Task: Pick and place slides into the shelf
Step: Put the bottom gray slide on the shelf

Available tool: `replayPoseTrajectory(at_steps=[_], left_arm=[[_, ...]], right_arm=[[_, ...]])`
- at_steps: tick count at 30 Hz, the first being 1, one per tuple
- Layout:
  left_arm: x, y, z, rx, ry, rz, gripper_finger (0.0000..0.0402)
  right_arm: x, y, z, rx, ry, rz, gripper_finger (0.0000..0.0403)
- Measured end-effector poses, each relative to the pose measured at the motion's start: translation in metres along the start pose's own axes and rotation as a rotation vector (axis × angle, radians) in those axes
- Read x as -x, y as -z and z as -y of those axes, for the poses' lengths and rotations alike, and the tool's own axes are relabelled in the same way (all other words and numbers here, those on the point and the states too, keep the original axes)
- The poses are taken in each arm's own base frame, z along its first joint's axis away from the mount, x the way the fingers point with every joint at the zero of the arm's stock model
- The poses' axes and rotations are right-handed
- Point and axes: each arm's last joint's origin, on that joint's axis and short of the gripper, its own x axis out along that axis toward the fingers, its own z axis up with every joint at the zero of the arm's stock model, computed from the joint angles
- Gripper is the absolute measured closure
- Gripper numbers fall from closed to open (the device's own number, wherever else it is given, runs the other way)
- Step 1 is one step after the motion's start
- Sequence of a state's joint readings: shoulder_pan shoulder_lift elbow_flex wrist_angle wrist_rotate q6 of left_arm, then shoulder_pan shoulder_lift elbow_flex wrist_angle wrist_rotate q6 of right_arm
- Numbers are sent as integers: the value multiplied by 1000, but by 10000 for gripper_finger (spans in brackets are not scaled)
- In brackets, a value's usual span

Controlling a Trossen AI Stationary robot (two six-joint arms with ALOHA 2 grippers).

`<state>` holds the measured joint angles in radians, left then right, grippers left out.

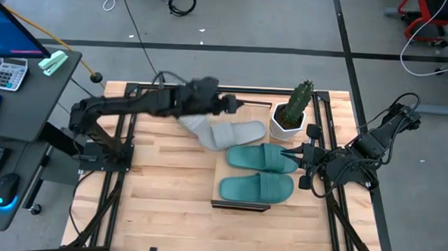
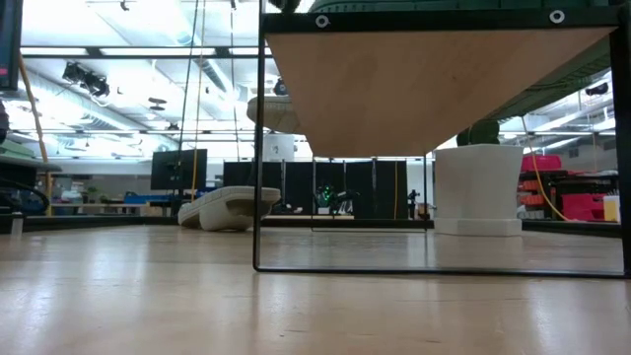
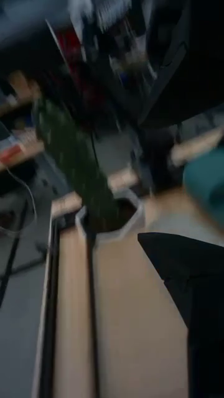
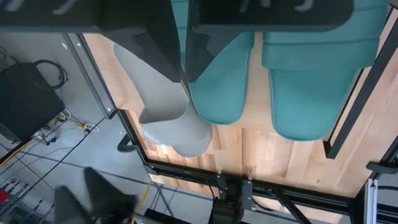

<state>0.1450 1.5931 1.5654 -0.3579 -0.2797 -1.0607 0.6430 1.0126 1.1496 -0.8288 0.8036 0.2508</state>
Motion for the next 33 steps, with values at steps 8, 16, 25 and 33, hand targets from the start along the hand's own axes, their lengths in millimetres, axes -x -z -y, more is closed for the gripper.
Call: replayPoseTrajectory(at_steps=[8,16,25,33], left_arm=[[-23,-39,-2,-196,-2,-124,135],[-63,-38,18,-454,72,-288,214],[-99,-18,3,-691,-55,-432,230],[-111,6,1,-899,-16,-502,230]], right_arm=[[0,-1,0,-13,1,11,373],[0,-3,0,-32,4,25,373],[0,-5,-1,-56,-2,43,373],[0,-7,-1,-67,-3,54,373]])
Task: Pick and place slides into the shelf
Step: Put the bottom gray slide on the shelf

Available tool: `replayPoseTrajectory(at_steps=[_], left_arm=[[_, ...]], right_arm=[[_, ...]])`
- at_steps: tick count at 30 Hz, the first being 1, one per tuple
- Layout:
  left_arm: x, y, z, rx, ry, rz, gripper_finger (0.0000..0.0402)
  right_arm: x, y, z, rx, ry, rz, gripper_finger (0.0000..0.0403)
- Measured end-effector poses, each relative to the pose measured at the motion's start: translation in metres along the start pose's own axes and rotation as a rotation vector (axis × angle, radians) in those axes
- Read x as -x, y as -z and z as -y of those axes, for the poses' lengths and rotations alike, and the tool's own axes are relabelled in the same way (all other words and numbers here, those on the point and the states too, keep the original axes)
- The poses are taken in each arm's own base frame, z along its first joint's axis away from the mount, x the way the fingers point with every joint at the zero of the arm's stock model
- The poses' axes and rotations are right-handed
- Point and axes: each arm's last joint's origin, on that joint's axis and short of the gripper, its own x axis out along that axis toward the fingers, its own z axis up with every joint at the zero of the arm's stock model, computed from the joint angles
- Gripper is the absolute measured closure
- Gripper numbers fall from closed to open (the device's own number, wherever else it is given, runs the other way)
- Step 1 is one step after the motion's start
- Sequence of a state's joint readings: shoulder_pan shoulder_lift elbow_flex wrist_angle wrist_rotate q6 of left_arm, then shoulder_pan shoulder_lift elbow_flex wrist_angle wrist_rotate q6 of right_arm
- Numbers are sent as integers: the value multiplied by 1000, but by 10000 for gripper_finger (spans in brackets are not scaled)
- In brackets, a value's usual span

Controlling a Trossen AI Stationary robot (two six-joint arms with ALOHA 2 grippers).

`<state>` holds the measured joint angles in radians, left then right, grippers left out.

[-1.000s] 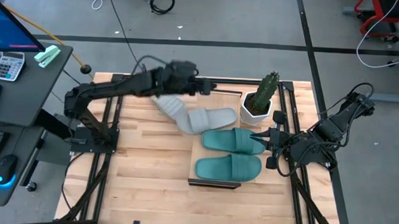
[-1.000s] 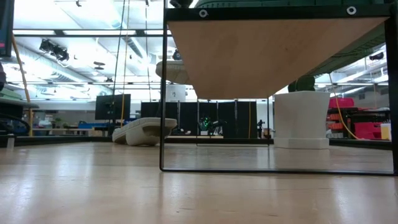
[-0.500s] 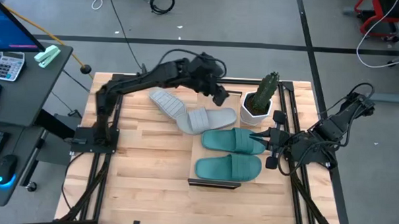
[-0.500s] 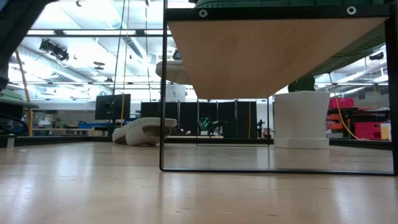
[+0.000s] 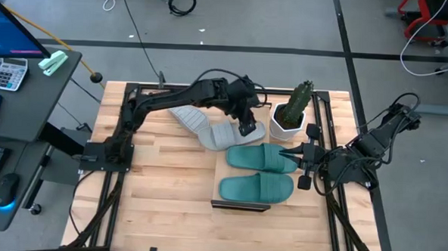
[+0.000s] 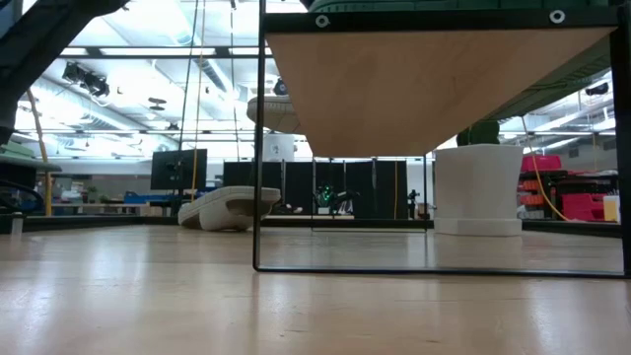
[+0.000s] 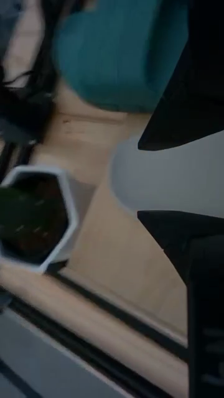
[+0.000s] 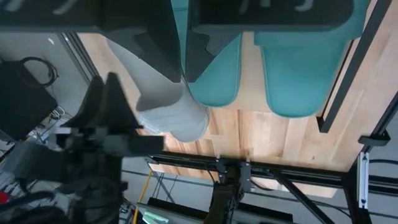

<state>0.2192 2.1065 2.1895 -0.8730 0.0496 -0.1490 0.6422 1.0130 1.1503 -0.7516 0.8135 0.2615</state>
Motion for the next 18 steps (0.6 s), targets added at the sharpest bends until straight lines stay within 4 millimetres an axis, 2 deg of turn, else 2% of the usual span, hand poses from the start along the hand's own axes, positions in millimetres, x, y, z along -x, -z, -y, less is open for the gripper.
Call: replayPoseTrajectory(at_steps=[9,18], left_arm=[[-20,9,5,-107,52,-68,229],[-25,11,-11,-60,112,-106,204]], right_arm=[[0,-1,0,-7,-2,6,373],[0,-1,0,-12,-3,11,373]])
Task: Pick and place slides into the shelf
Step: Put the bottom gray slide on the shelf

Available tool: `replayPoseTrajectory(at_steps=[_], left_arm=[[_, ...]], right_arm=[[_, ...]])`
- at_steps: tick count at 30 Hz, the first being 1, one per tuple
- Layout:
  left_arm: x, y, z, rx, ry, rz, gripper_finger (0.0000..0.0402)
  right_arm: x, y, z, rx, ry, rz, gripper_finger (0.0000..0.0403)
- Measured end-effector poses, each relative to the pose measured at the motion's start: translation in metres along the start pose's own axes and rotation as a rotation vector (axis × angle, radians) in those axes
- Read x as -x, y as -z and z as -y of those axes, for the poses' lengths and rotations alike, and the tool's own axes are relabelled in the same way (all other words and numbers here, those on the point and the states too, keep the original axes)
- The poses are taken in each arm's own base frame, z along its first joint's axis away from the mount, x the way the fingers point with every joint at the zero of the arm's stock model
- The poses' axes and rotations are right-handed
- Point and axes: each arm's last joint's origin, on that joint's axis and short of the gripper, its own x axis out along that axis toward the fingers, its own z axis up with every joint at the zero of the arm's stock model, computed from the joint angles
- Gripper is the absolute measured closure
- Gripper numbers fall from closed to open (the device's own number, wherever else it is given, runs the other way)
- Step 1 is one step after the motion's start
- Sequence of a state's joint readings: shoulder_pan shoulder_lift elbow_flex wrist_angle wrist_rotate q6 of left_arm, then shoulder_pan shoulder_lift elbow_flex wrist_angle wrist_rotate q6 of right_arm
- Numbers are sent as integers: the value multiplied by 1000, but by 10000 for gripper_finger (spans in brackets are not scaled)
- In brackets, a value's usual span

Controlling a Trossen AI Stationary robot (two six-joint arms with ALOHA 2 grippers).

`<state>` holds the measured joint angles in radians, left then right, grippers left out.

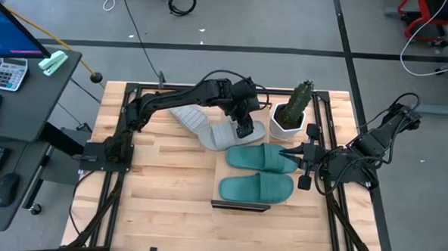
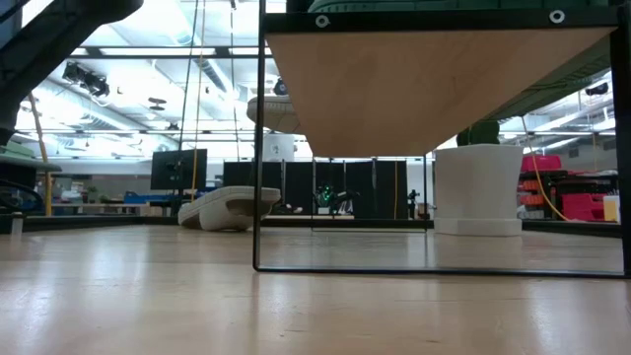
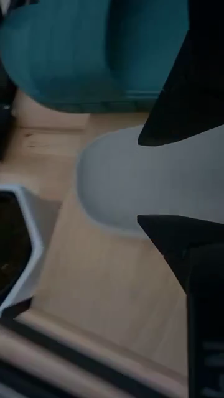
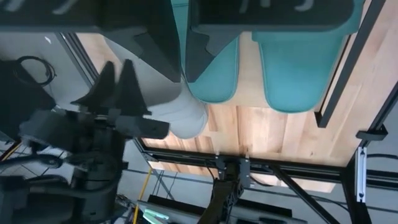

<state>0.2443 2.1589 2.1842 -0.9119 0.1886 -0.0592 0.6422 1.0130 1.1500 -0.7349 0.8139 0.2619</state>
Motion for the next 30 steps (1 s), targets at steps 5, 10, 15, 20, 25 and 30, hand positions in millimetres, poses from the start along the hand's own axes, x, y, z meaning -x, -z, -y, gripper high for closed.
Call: replayPoseTrajectory(at_steps=[5,10,15,20,25,30], left_arm=[[-2,-2,-5,3,-13,18,191],[-3,-2,-7,13,19,15,189],[-9,-1,-10,17,17,11,189],[-13,-2,-11,15,15,20,189],[-16,-1,-11,16,69,12,190],[-19,0,-10,21,78,3,201]], right_arm=[[0,0,0,-3,0,3,373],[0,0,0,-3,0,3,373],[0,0,0,-2,0,2,373],[0,0,0,-2,0,2,373],[0,0,0,-3,0,2,373],[0,0,0,-3,0,2,373]])
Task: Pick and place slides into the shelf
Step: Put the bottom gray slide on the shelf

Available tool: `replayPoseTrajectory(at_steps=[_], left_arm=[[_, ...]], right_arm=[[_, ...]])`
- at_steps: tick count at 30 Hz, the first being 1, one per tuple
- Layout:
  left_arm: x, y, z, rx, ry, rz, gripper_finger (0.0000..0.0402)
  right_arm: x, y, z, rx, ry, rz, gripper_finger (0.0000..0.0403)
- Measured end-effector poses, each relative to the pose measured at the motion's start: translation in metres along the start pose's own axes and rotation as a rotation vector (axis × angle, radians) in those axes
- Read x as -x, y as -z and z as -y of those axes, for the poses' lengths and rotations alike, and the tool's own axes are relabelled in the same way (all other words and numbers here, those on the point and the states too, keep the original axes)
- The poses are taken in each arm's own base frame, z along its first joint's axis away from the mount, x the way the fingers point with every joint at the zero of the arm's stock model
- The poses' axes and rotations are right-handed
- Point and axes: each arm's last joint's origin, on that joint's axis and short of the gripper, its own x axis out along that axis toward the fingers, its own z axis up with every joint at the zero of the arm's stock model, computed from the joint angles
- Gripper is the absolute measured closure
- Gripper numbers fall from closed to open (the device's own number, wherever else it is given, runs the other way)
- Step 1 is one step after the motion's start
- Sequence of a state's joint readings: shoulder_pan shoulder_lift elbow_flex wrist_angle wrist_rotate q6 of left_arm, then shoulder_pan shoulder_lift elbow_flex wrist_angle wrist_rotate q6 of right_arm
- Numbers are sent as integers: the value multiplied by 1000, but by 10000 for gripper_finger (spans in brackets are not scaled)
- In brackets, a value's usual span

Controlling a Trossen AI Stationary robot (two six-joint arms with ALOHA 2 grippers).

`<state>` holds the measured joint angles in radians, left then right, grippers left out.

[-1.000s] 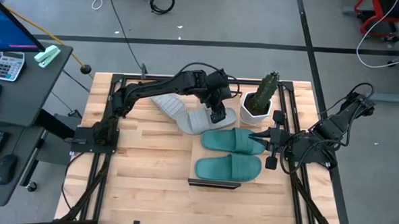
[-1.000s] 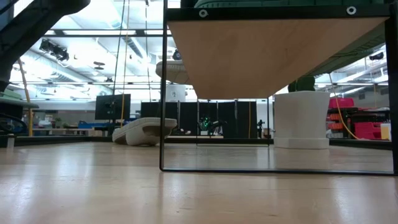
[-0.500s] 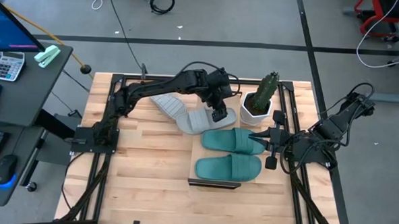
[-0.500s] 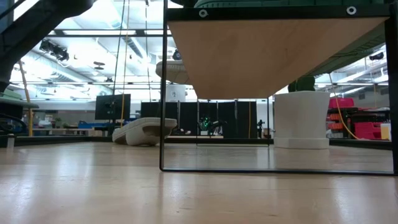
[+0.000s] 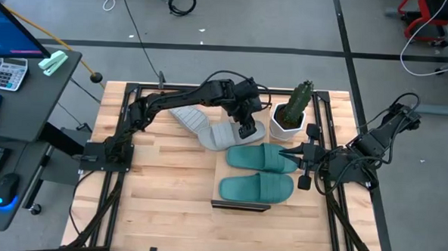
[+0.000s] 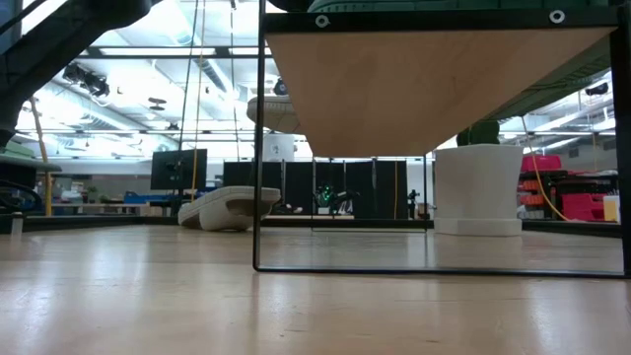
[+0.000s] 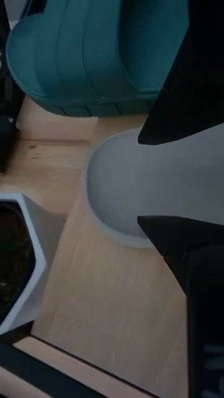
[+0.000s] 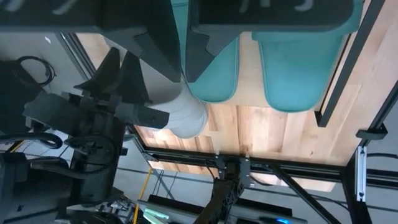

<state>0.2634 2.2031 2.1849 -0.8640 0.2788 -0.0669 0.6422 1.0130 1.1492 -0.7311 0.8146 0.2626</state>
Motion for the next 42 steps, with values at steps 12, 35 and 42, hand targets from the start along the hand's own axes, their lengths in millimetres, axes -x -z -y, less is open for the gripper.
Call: replayPoseTrajectory(at_steps=[12,35,42], left_arm=[[-1,-2,3,-19,-70,23,201],[-16,6,-7,-18,-116,-40,179],[-16,5,-3,22,11,-36,179]], right_arm=[[0,0,0,0,0,0,373],[0,0,0,-13,1,0,373],[0,0,0,-14,1,-1,373]])
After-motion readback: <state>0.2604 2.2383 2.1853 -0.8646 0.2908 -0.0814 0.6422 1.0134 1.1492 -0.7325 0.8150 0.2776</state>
